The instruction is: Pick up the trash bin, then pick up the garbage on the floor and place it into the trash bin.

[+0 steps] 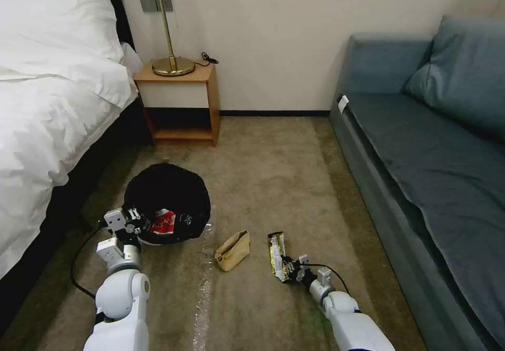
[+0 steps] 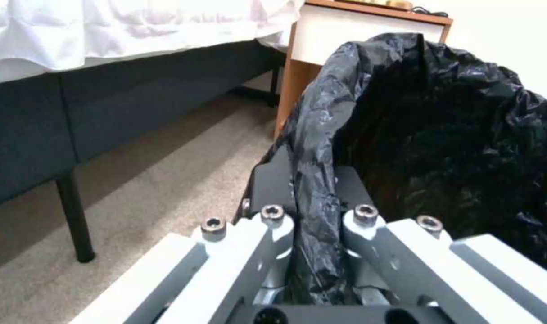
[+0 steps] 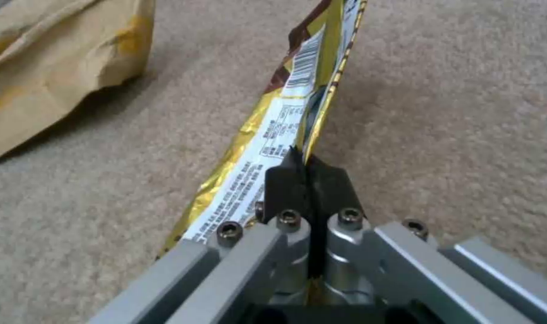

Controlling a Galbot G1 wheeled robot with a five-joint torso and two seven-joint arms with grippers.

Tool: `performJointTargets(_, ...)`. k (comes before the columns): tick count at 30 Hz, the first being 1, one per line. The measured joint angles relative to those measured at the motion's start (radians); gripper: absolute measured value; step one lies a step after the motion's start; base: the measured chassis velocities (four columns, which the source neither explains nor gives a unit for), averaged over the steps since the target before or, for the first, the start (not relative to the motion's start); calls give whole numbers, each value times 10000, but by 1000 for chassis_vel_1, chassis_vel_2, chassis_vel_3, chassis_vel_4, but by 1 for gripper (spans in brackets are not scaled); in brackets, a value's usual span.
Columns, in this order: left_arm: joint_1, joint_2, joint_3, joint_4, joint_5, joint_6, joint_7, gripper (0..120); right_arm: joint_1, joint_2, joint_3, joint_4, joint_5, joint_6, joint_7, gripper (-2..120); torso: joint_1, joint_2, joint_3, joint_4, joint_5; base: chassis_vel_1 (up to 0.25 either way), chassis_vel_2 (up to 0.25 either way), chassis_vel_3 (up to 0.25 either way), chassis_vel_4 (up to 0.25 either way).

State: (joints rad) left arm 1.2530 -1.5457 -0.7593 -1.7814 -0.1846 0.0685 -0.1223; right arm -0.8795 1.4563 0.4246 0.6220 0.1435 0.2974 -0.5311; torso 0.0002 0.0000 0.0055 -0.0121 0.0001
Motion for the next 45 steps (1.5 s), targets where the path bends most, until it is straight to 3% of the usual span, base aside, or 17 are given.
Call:
performJointTargets(15, -19, 23, 111, -7, -23, 64, -115, 4, 89, -99, -49, 563, 288, 100, 342, 0, 1, 0, 1, 0, 0, 0, 0, 0, 0)
performJointTargets(29, -75, 7, 200, 152, 15, 149, -173, 4, 169, -511, -1168, 4342, 1156, 39, 1401, 0, 0, -1, 1, -1, -1, 0, 0, 0, 0)
performJointTargets(34, -86, -22, 316, 201, 106, 160, -178, 4, 392, -457, -2200, 5992, 1186, 40, 2220, 0, 0, 0, 1, 0, -3, 0, 0, 0, 0)
performJointTargets(45, -84, -170, 528, 273, 383, 166, -147, 4, 874, -153, -4508, 7478, 1157, -154, 3359, 0, 0, 0, 0, 0, -3, 0, 0, 0, 0)
